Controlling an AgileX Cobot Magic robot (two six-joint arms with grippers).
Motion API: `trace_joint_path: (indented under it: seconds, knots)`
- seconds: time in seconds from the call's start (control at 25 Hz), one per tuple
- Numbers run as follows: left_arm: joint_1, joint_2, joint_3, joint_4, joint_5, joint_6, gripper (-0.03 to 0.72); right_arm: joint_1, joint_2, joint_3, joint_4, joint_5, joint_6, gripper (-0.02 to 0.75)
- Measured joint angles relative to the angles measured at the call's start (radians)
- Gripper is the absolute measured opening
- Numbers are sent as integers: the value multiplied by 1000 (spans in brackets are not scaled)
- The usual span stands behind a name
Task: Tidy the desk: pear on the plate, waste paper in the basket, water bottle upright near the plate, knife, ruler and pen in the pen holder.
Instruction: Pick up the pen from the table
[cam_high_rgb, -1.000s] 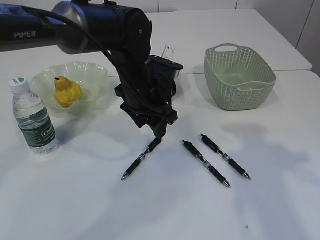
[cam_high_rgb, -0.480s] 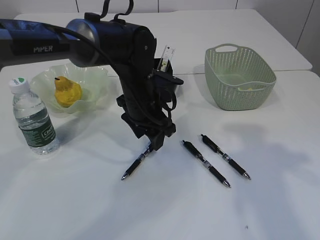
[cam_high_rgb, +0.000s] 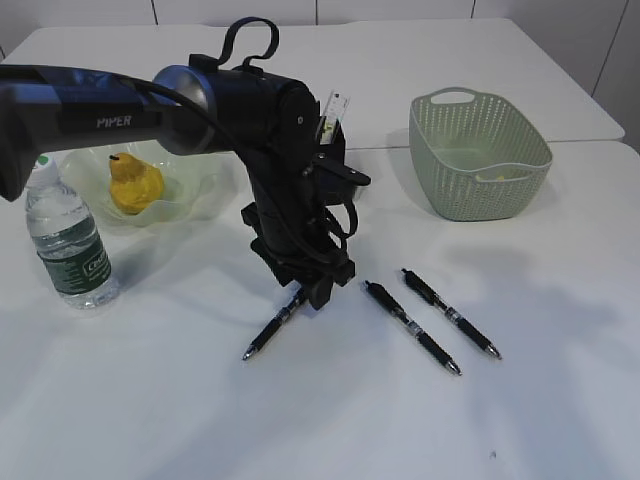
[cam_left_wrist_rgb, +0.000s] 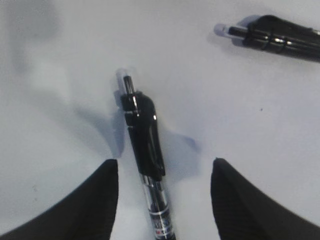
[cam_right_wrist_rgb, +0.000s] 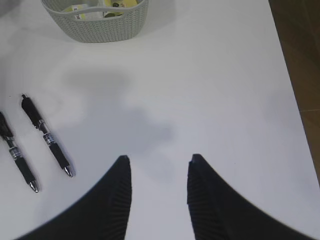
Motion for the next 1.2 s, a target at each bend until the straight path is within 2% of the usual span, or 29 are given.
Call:
trace_joint_path:
  seconds: [0.36, 1.04, 1.2]
  knots:
    - [0, 0, 0, 29, -19, 0, 397, 0, 0, 0, 0, 0, 0, 314]
    - [0, 35, -2, 1, -25, -2, 393, 0, 0, 0, 0, 0, 0, 314]
    - [0, 36, -2, 0, -27, -9, 330, 0, 0, 0, 0, 2, 0, 314]
